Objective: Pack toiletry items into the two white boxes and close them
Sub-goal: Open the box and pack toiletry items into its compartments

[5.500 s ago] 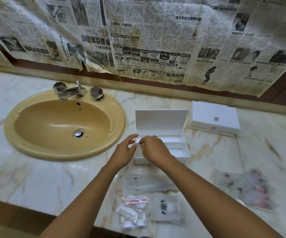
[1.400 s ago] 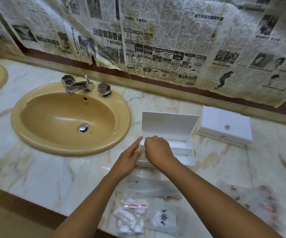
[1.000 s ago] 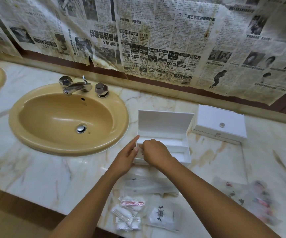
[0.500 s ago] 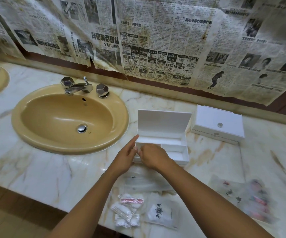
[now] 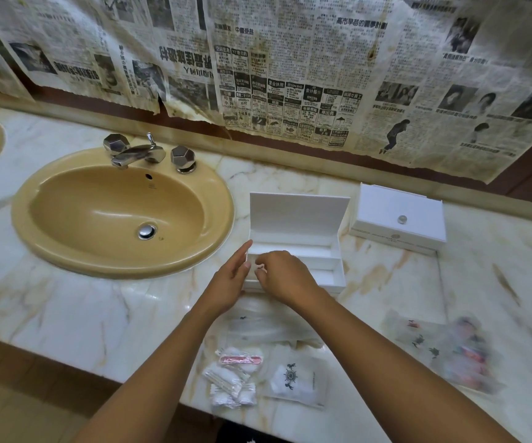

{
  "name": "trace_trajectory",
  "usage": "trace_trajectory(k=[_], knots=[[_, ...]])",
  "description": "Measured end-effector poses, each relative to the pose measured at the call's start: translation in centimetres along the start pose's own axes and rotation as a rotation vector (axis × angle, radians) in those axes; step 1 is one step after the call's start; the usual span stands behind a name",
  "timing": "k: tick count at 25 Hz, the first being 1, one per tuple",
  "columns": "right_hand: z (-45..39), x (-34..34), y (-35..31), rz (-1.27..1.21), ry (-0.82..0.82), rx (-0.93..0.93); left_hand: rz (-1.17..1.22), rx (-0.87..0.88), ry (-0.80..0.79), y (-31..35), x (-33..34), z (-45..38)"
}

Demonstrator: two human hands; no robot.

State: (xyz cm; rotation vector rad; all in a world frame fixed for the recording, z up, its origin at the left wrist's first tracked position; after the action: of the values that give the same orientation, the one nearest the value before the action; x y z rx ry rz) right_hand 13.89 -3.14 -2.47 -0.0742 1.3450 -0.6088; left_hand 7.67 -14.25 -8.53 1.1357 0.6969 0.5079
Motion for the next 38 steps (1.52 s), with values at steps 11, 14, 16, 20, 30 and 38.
trace_trajectory(k=[11,14,16,20,30,38], knots=[[8.9,4.1,1.5,0.193,-0.493,-0.035,0.013,-0.046,0.021,1.8,0.4,1.2],[8.8,4.8,1.7,0.227,-0.451,-0.059,0.01,-0.052,0.03,2.0,0.5,1.3],[8.7,4.6,1.6,0.206,-0.404,-0.073,0.011,-0.052,0.034,2.0,0.5,1.3],[8.4,3.5,1.7,0.135,-0.355,-0.061,0.037,-0.062,0.039,1.8,0.5,1.3],[4.4,-4.4,-1.6,0.145,-0.109,-0.138,0.054,-0.047,0.021,1.6,0.1,1.0],[-1.3,-7.5,-4.6,0.213,0.059,-0.166,0.163,-0.103,0.007,1.8,0.0,1.0]])
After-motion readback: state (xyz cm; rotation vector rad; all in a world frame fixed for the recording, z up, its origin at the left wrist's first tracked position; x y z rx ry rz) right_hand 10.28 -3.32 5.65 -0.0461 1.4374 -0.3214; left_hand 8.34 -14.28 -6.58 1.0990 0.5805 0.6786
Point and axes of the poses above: each hand's wrist, its own z-axis away from the middle knuckle, its own x-axis out of the palm, y = z × x, the point moved 5 cm from there along -z, towards the middle knuckle, and after that the axes turned 2 degrees about z, right-handed, at the moved point
